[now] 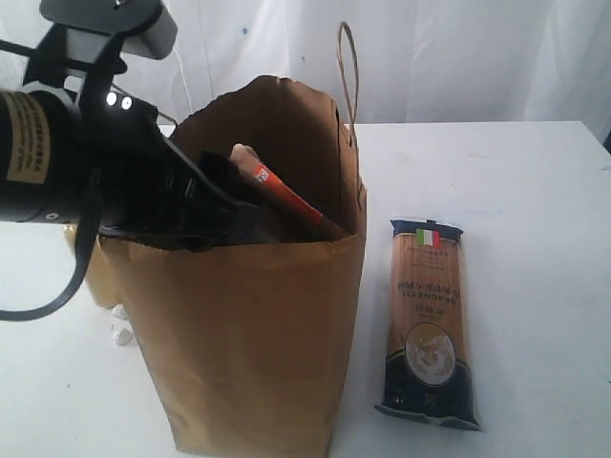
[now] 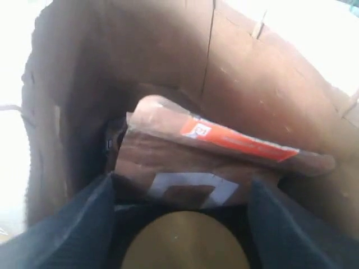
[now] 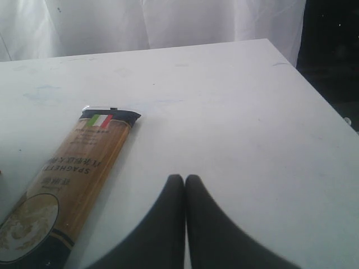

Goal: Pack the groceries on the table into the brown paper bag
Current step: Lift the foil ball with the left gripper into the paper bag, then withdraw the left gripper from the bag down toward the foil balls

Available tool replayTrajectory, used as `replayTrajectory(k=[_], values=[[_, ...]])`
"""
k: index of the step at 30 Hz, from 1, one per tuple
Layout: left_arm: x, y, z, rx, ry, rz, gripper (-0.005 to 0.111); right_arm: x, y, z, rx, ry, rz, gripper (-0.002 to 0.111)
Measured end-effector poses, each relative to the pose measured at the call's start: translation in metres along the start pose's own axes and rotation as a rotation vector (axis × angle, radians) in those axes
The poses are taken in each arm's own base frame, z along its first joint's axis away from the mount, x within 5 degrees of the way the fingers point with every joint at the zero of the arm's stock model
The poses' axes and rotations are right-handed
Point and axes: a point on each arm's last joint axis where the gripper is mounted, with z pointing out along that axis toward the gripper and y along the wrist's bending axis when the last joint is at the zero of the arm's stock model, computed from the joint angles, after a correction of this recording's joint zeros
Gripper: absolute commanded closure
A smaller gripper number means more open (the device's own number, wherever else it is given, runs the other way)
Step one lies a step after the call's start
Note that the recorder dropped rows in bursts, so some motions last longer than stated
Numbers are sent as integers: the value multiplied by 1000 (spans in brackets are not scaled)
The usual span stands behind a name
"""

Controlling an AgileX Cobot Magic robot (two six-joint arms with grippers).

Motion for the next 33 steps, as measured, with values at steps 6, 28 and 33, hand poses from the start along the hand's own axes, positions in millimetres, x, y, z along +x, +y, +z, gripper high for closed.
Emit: replayTrajectory(k=[6, 28, 33], values=[[-16, 0, -24, 40, -91, -43, 48, 0, 0, 0, 0, 0, 0, 108], [41, 46, -183, 72, -80, -68, 107, 0, 0, 0, 0, 0, 0, 108], [50, 52, -197, 78, -103, -78, 107, 0, 0, 0, 0, 0, 0, 108]])
